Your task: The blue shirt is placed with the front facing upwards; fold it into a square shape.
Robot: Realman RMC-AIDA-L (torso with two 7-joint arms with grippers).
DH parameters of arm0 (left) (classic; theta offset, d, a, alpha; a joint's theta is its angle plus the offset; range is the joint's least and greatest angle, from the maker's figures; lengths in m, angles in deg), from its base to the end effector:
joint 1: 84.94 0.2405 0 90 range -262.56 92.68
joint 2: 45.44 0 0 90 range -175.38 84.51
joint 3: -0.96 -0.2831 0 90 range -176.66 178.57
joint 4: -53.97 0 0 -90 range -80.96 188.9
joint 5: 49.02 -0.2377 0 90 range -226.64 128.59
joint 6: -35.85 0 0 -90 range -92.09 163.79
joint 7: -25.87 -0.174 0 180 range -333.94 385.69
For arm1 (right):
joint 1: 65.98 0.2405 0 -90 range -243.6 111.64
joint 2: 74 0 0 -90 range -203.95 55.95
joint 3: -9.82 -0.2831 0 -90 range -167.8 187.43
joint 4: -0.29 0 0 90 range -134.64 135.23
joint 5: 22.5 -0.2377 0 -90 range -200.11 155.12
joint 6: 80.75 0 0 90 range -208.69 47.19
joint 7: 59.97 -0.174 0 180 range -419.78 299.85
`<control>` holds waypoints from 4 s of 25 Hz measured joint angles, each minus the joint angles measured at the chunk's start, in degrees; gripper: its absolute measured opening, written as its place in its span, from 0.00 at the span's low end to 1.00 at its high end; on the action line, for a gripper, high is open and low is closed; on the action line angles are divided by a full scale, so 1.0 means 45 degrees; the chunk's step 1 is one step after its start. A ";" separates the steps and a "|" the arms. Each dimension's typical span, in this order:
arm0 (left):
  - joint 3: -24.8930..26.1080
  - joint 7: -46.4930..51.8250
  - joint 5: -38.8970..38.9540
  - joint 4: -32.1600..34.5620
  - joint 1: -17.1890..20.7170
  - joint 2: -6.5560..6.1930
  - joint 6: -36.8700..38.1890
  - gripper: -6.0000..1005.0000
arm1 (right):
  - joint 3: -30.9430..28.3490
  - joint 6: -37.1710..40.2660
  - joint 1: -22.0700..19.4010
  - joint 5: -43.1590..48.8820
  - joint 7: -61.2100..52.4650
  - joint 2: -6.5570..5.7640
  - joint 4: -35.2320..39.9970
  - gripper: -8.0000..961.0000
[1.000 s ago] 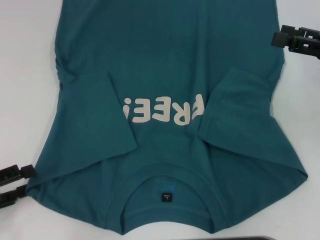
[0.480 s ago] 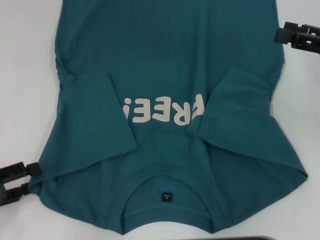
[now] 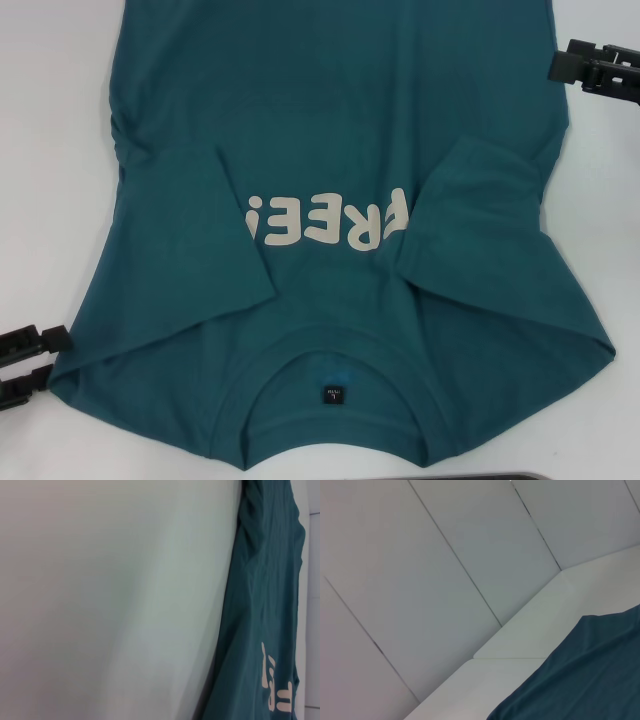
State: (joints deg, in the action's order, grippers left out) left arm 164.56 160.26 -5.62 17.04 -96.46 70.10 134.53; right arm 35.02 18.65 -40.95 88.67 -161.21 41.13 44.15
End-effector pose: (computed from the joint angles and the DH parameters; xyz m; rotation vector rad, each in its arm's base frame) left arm -0.4388 0.2130 0.0066 -1.7191 -2.3756 -0.7078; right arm 0.3206 0.3567 0.0584 -2.4126 1.0808 0.9816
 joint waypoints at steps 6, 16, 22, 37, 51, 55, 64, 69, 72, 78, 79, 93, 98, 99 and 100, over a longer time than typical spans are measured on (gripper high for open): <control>-0.0135 -0.0004 -0.0003 0.0016 -0.0078 0.0126 0.0077 0.75 | 0.0005 0.0004 0.0000 -0.0017 0.0000 -0.0002 0.0000 0.89; -0.0249 -0.0198 -0.0042 -0.0218 -0.0561 0.0403 0.0476 0.74 | -0.0084 0.0131 -0.0085 -0.0017 0.0000 -0.0017 0.0000 0.89; -0.0250 -0.0448 -0.0096 -0.0618 -0.0701 0.0548 0.1156 0.69 | -0.0298 0.0134 -0.0117 -0.0033 0.0028 -0.0005 0.0000 0.89; -0.0324 -0.0422 -0.0430 -0.0649 -0.0696 0.0461 0.1046 0.17 | -0.0188 0.0138 -0.0073 0.0179 -0.0468 -0.0054 0.0087 0.89; -0.0151 -0.0630 -0.0330 -0.0738 -0.0848 0.0278 0.1231 0.03 | 0.0782 0.2666 0.0183 0.4647 -0.5801 -0.2138 0.2013 0.89; -0.0147 -0.0680 -0.0325 -0.0740 -0.0940 0.0275 0.1106 0.03 | 0.0861 0.3038 0.0322 0.6637 -0.5723 -0.2188 0.2136 0.89; -0.0152 -0.0684 -0.0312 -0.0739 -0.1135 0.0285 0.0792 0.03 | 0.1018 0.3140 -0.0114 0.7135 -0.4889 -0.2153 0.0708 0.89; -0.0149 -0.0685 -0.0309 -0.0739 -0.1176 0.0280 0.0766 0.03 | 0.1081 0.2968 -0.0344 0.7202 -0.4693 -0.2155 0.0337 0.89; -0.0153 -0.0685 -0.0309 -0.0739 -0.1176 0.0283 0.0729 0.03 | 0.1089 0.2628 -0.0335 0.7351 -0.4545 -0.2137 -0.0053 0.89; -0.0148 -0.0684 -0.0322 -0.0739 -0.1170 0.0297 0.0673 0.03 | 0.1159 0.2260 -0.0178 0.7737 -0.4207 -0.2014 -0.0648 0.89; -0.0150 -0.0681 -0.0326 -0.0738 -0.1170 0.0294 0.0672 0.03 | 0.1172 0.2235 -0.0166 0.7751 -0.4191 -0.2010 -0.0689 0.89; -0.0147 -0.0629 -0.0410 -0.0738 -0.1168 0.0282 0.0668 0.03 | 0.1328 0.1509 -0.0032 0.8089 -0.4169 -0.1814 -0.1128 0.89; -0.0150 -0.0594 -0.0417 -0.0738 -0.1157 0.0282 0.0656 0.04 | 0.1320 0.1434 0.0078 0.8096 -0.4112 -0.1730 -0.1132 0.89; -0.0153 -0.0589 -0.0418 -0.0738 -0.1155 0.0282 0.0656 0.04 | 0.1345 0.1385 0.0110 0.8133 -0.4114 -0.1710 -0.1142 0.89; -0.0159 -0.0583 -0.0420 -0.0738 -0.1154 0.0282 0.0653 0.04 | 0.1368 0.1338 0.0134 0.8160 -0.4128 -0.1694 -0.1155 0.89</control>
State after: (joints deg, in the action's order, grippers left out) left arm 163.85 157.64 -7.51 13.72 -101.65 71.37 137.47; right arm 41.17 24.67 -40.35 125.39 -179.79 33.50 38.95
